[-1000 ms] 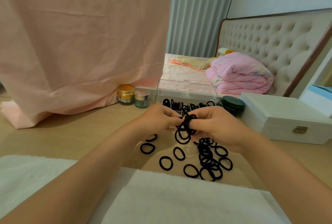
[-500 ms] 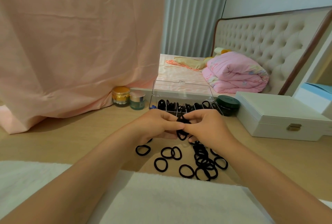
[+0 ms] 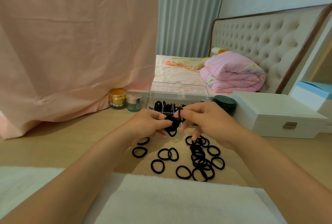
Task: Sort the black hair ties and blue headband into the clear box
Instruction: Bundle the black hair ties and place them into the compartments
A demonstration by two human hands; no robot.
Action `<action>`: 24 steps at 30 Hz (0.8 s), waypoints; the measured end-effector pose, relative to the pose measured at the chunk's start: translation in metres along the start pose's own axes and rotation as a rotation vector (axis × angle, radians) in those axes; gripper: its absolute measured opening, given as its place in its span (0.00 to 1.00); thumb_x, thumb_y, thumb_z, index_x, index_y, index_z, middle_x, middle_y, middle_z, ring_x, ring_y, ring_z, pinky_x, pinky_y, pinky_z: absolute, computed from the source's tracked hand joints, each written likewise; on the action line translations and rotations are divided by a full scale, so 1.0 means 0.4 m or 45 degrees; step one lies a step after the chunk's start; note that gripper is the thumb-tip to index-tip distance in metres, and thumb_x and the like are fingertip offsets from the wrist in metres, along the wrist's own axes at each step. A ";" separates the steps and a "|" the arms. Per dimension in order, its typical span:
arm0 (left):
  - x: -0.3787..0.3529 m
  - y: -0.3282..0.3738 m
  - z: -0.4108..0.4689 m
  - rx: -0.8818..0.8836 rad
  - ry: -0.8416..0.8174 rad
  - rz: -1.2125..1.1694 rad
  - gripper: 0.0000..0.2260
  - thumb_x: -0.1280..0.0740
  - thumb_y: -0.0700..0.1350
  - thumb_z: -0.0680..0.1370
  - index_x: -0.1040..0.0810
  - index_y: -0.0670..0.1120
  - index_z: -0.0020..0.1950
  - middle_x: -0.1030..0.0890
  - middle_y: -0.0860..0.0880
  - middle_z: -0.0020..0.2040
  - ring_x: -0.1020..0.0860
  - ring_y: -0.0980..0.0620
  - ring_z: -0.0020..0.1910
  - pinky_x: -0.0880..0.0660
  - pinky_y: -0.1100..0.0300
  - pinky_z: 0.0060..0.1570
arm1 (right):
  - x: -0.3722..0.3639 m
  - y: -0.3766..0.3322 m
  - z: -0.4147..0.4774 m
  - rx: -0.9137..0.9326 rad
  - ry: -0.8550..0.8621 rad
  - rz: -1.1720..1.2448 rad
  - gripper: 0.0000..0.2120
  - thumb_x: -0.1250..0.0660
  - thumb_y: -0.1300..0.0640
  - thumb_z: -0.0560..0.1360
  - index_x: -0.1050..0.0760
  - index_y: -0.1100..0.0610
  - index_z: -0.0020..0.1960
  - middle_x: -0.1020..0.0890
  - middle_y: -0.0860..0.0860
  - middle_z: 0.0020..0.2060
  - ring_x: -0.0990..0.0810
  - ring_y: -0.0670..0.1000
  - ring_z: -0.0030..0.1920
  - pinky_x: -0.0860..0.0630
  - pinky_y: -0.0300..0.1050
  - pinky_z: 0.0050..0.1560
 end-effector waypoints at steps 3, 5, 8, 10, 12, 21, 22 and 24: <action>-0.028 0.004 -0.005 0.015 -0.089 -0.127 0.10 0.25 0.44 0.75 0.15 0.42 0.54 0.14 0.41 0.51 0.16 0.50 0.45 0.19 0.61 0.45 | -0.016 0.017 0.000 -0.018 0.046 -0.025 0.07 0.27 0.59 0.76 0.15 0.58 0.54 0.13 0.53 0.39 0.15 0.53 0.34 0.20 0.44 0.30; -0.041 0.005 -0.008 0.052 -0.161 -0.236 0.13 0.25 0.43 0.73 0.15 0.42 0.56 0.14 0.43 0.48 0.17 0.51 0.45 0.18 0.60 0.47 | 0.008 0.028 0.004 -0.010 0.213 -0.140 0.07 0.25 0.59 0.75 0.16 0.58 0.52 0.13 0.54 0.38 0.16 0.52 0.31 0.18 0.47 0.30; -0.054 0.004 -0.015 0.092 -0.254 -0.299 0.14 0.27 0.42 0.75 0.17 0.40 0.59 0.14 0.44 0.47 0.16 0.52 0.45 0.17 0.59 0.48 | 0.031 0.035 0.004 -0.016 0.342 -0.185 0.05 0.23 0.60 0.72 0.17 0.56 0.46 0.13 0.53 0.34 0.16 0.53 0.29 0.17 0.47 0.30; -0.056 0.004 -0.018 0.101 -0.275 -0.307 0.12 0.30 0.41 0.79 0.18 0.39 0.60 0.15 0.43 0.48 0.16 0.51 0.46 0.18 0.60 0.47 | 0.034 0.039 0.003 -0.022 0.368 -0.227 0.05 0.22 0.59 0.72 0.18 0.56 0.43 0.14 0.53 0.32 0.16 0.52 0.28 0.18 0.47 0.31; -0.066 0.012 -0.026 0.094 -0.313 -0.339 0.13 0.32 0.46 0.80 0.18 0.38 0.59 0.15 0.43 0.48 0.16 0.49 0.48 0.18 0.58 0.49 | 0.034 0.037 -0.002 -0.008 0.392 -0.287 0.05 0.22 0.58 0.72 0.17 0.56 0.42 0.15 0.53 0.30 0.17 0.50 0.27 0.19 0.45 0.30; -0.055 0.036 -0.020 -0.031 -0.230 -0.173 0.09 0.30 0.36 0.78 0.17 0.41 0.58 0.14 0.41 0.52 0.15 0.49 0.49 0.18 0.59 0.50 | 0.066 0.023 0.008 0.047 0.405 -0.400 0.15 0.21 0.48 0.69 0.19 0.45 0.55 0.18 0.44 0.50 0.17 0.46 0.47 0.16 0.49 0.45; -0.056 0.045 -0.021 -0.047 -0.257 -0.182 0.10 0.31 0.36 0.78 0.17 0.41 0.59 0.14 0.41 0.54 0.16 0.48 0.51 0.18 0.59 0.52 | 0.057 0.033 0.014 0.001 0.284 -0.229 0.19 0.22 0.51 0.71 0.20 0.45 0.60 0.18 0.45 0.53 0.17 0.48 0.50 0.15 0.51 0.46; -0.059 0.066 -0.019 -0.080 -0.281 -0.209 0.11 0.31 0.37 0.78 0.17 0.42 0.60 0.14 0.42 0.55 0.16 0.48 0.53 0.19 0.59 0.52 | 0.029 0.041 0.015 -0.078 0.027 0.140 0.18 0.25 0.58 0.75 0.20 0.49 0.64 0.15 0.52 0.54 0.14 0.53 0.51 0.15 0.53 0.50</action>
Point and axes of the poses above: each hand's wrist, its own z-axis towards the middle knuckle, its own x-axis out of the back of the hand, y = z × x, the point moved 10 cm from there along z, towards the middle knuckle
